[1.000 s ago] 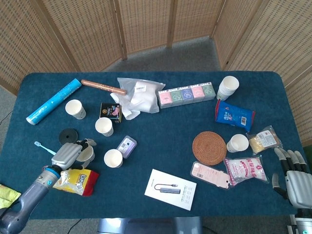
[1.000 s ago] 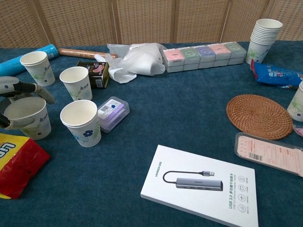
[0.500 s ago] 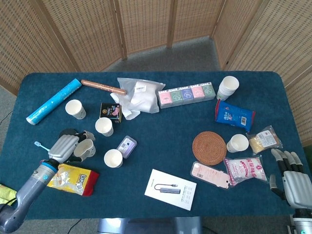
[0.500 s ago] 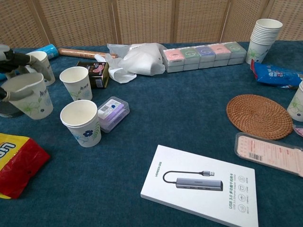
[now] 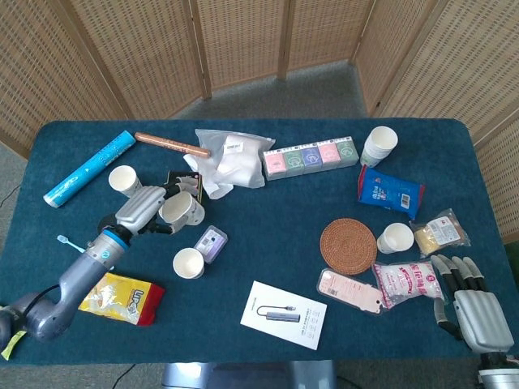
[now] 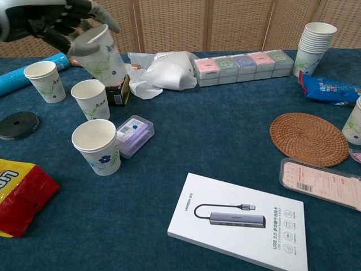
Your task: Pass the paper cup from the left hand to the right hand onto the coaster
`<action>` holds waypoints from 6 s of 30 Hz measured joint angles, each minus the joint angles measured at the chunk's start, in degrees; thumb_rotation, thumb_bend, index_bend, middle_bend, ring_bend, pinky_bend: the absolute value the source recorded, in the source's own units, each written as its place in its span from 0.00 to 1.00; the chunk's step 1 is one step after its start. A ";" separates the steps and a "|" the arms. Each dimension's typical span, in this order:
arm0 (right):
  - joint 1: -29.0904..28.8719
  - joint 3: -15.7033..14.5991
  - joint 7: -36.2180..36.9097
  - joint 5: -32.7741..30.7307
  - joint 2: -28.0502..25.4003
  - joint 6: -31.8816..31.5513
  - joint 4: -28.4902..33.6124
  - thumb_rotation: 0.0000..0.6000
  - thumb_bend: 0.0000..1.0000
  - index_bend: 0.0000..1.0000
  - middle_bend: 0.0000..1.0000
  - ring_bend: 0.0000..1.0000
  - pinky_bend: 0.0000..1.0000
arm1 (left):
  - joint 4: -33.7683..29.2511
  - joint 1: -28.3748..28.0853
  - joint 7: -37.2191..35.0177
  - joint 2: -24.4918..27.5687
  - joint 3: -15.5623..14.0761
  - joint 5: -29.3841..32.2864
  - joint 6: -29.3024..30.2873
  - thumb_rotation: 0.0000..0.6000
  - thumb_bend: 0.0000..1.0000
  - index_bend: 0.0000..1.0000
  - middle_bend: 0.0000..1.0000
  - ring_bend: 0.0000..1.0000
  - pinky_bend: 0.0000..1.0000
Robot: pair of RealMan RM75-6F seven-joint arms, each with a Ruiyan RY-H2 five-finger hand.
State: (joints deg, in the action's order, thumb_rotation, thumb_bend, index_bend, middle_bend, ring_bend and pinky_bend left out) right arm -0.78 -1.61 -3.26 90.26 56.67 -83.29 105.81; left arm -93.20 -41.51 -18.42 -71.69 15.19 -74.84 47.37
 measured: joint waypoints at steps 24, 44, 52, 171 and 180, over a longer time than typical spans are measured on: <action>4.18 -1.15 5.14 7.28 -2.00 -10.15 -1.67 1.00 0.65 0.00 0.00 0.00 0.00 | 29.72 -22.04 -0.55 -30.29 1.55 2.17 -15.50 1.00 0.47 0.23 0.17 0.25 0.33; 4.97 -0.27 9.60 6.03 -2.44 -11.60 -3.80 1.00 0.65 0.00 0.00 0.00 0.00 | 33.72 -27.95 0.22 -32.99 2.61 2.17 -18.72 0.93 0.47 0.00 0.00 0.00 0.00; 3.71 0.45 10.41 5.70 -2.17 -10.09 -4.04 1.00 0.65 0.00 0.00 0.00 0.00 | 27.84 -25.78 -2.20 -27.78 2.71 0.54 -15.47 0.91 0.47 0.00 0.00 0.00 0.00; -50.18 8.85 -27.17 -48.87 18.79 28.41 -6.09 1.00 0.48 0.37 0.23 0.19 0.50 | -13.75 21.65 -12.92 33.36 -12.64 -11.63 15.11 0.92 0.47 0.00 0.00 0.00 0.00; -45.64 5.74 -24.03 -46.89 14.98 27.23 -4.69 1.00 0.48 0.35 0.23 0.18 0.50 | -14.87 20.85 -11.63 32.83 -12.26 -11.34 14.40 0.92 0.47 0.00 0.00 0.00 0.00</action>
State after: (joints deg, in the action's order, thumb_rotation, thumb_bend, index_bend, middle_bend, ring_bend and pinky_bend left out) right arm -46.42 4.12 -27.28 43.38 71.64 -56.06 101.12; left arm -108.07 -20.66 -30.05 -38.86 2.93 -86.17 61.77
